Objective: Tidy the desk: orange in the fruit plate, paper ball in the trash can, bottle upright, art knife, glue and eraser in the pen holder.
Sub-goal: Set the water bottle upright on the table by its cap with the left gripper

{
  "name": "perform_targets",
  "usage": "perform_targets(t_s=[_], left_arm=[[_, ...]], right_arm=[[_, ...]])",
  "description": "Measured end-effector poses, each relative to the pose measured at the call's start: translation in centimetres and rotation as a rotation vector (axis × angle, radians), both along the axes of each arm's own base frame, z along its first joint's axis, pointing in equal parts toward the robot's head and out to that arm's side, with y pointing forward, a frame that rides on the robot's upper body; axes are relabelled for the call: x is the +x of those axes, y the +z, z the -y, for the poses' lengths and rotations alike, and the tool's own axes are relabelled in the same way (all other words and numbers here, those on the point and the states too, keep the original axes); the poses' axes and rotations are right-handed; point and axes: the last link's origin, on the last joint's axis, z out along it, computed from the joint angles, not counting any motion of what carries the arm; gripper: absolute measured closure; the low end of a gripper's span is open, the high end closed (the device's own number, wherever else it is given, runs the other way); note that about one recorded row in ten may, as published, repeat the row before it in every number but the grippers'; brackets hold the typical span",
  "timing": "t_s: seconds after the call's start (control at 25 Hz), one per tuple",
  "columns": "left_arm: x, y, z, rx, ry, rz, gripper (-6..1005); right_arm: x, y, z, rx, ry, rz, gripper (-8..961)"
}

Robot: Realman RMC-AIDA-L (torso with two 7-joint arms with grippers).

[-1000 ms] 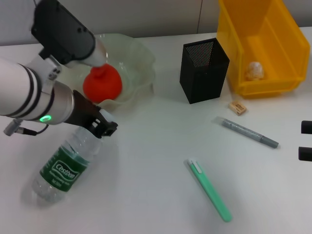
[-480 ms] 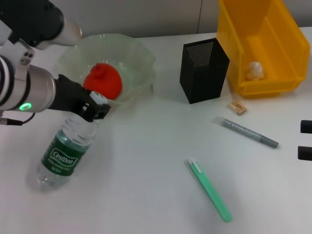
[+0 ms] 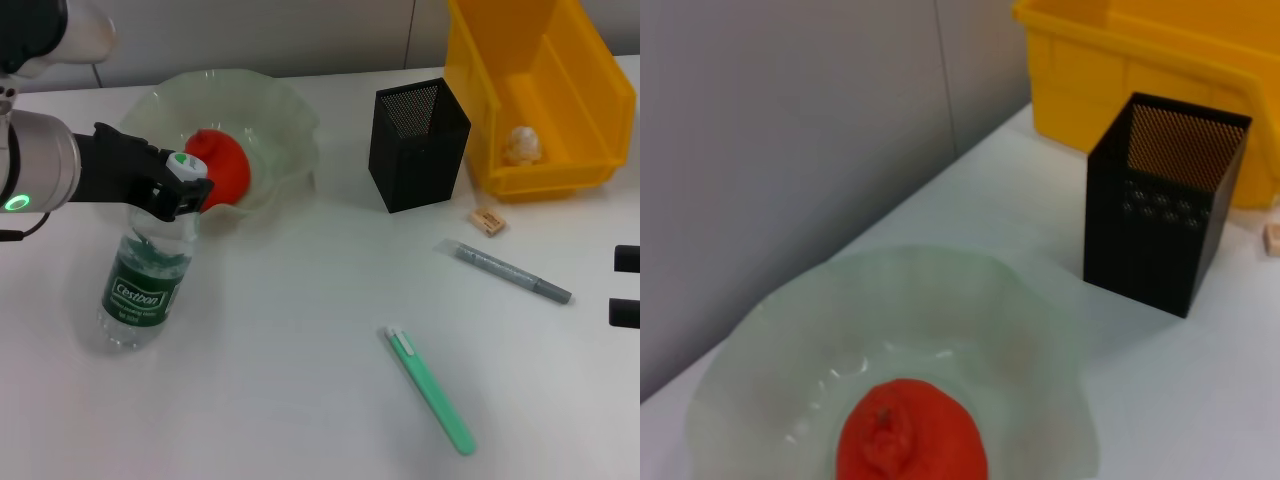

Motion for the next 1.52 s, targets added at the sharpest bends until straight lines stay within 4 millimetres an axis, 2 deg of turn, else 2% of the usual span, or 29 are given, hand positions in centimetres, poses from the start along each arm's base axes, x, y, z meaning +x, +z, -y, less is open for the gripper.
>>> perform_targets(t_s=[0.76,1.52], left_arm=[[-0.2,1.4,0.4,0.048,-0.025,0.037,550],[-2.6,2.7,0.9,0.086,0.009,0.079,549]], right_arm=[[-0.1,0.1,-0.1,-0.004,-0.002,-0.001,472],[-0.3,0.0,-0.2,-0.008,-0.001,-0.001,485]])
